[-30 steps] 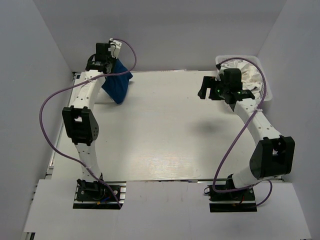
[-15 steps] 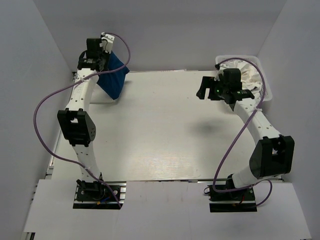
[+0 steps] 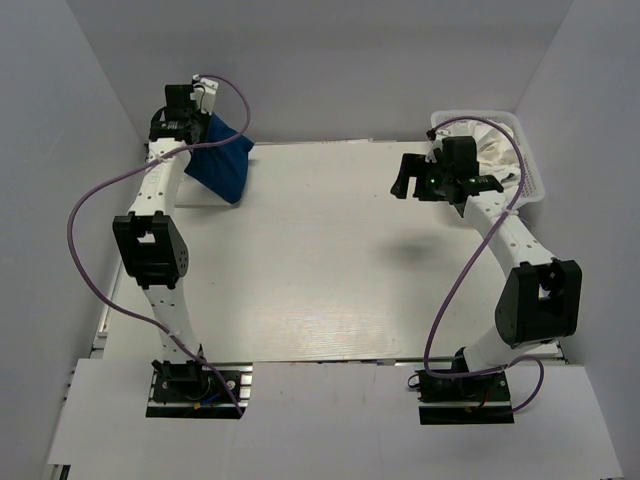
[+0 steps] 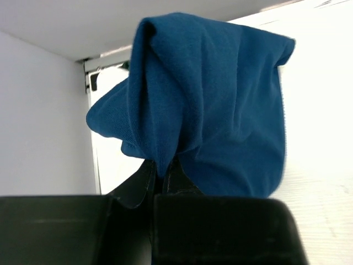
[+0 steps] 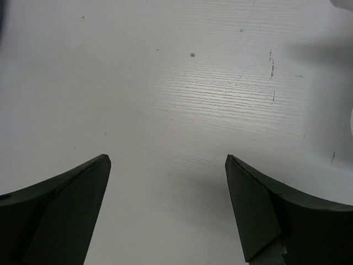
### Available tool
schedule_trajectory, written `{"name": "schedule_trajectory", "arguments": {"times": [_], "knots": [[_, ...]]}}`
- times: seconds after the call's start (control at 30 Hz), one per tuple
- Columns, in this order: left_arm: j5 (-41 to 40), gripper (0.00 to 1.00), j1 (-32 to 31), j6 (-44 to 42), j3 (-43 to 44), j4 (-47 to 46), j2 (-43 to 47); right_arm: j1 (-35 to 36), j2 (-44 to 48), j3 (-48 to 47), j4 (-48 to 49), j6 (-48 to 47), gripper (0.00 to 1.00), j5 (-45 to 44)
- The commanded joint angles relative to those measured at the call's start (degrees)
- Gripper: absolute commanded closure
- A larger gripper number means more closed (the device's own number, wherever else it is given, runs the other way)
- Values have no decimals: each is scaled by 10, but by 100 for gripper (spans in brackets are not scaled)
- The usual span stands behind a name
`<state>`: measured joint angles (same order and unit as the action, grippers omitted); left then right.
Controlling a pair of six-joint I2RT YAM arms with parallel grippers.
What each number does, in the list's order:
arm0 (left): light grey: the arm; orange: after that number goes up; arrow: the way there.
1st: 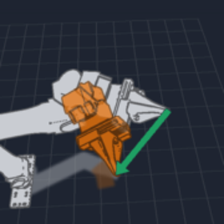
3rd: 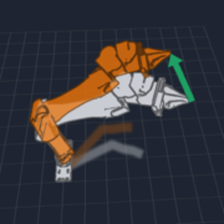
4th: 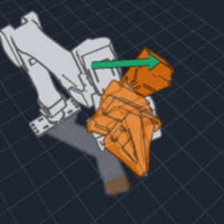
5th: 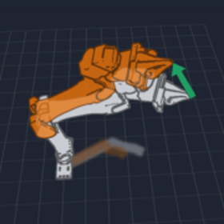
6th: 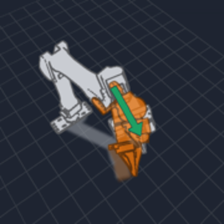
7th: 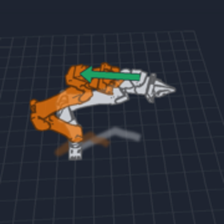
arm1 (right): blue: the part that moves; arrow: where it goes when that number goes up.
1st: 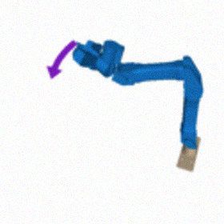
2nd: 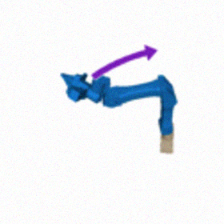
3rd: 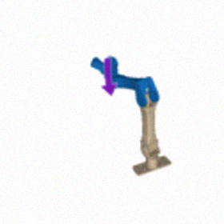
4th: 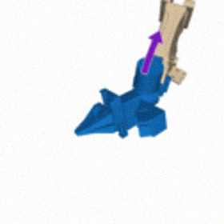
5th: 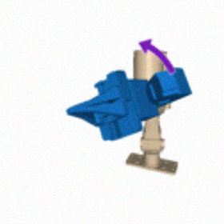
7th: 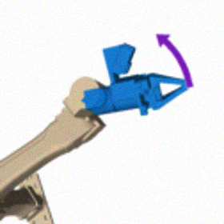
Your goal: Fold and stack the t-shirts
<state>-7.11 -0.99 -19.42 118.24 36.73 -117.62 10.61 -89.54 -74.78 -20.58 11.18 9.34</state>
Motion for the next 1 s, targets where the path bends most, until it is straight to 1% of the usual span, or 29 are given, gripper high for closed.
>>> {"name": "schedule_trajectory", "arguments": {"times": [0.0, 0.17, 0.2, 0.37, 0.47, 0.57, 0.63, 0.67, 0.7, 0.73, 0.77, 0.8, 0.83, 0.9, 0.97], "knots": [[-10, 100, 26, 2, 24, -24, -6, 0, -5, -28, -3, 3, 10, 0], [-17, 100, 62, -11, 13, -39, -27, 0, -18, -39, -24, -2, 10, -13], [-8, 100, 68, -11, 13, -39, -27, 0, -19, -41, -24, -2, 10, -13], [24, 100, 97, -11, 60, -39, -76, 1, -42, -57, -45, -4, 10, -13], [34, 100, 108, -11, 66, -47, -97, 1, -53, -69, -58, -2, 10, -15], [34, 100, 114, -16, 66, -47, -108, 1, -56, -73, -59, -1, 10, -15], [14, 100, 119, -11, 66, -61, -124, 3, -58, -76, -60, 5, 10, -15], [4, 86, 119, -3, 66, -61, -125, 2, -60, -77, -60, 5, 10, -13], [-17, 69, 125, 3, 71, -61, -132, 1, -58, -79, -59, 9, 10, -11], [-33, 40, 125, 10, 71, -75, -132, 1, -59, -80, -59, 7, 10, -9], [-53, 1, 131, 21, 71, -82, -132, 2, -58, -79, -60, 9, 10, -9], [-94, 0, 131, 41, 71, -91, -132, 2, -57, -79, -61, 9, 10, -10], [-102, 0, 136, 50, 76, -91, -132, 1, -54, -81, -62, 8, 10, -11], [-96, 0, 137, 74, 81, -91, -123, 2, -48, -79, -61, 9, 10, -13], [-87, 0, 137, 87, 88, -70, -108, 3, -31, -70, -60, 9, 10, -14]]}}
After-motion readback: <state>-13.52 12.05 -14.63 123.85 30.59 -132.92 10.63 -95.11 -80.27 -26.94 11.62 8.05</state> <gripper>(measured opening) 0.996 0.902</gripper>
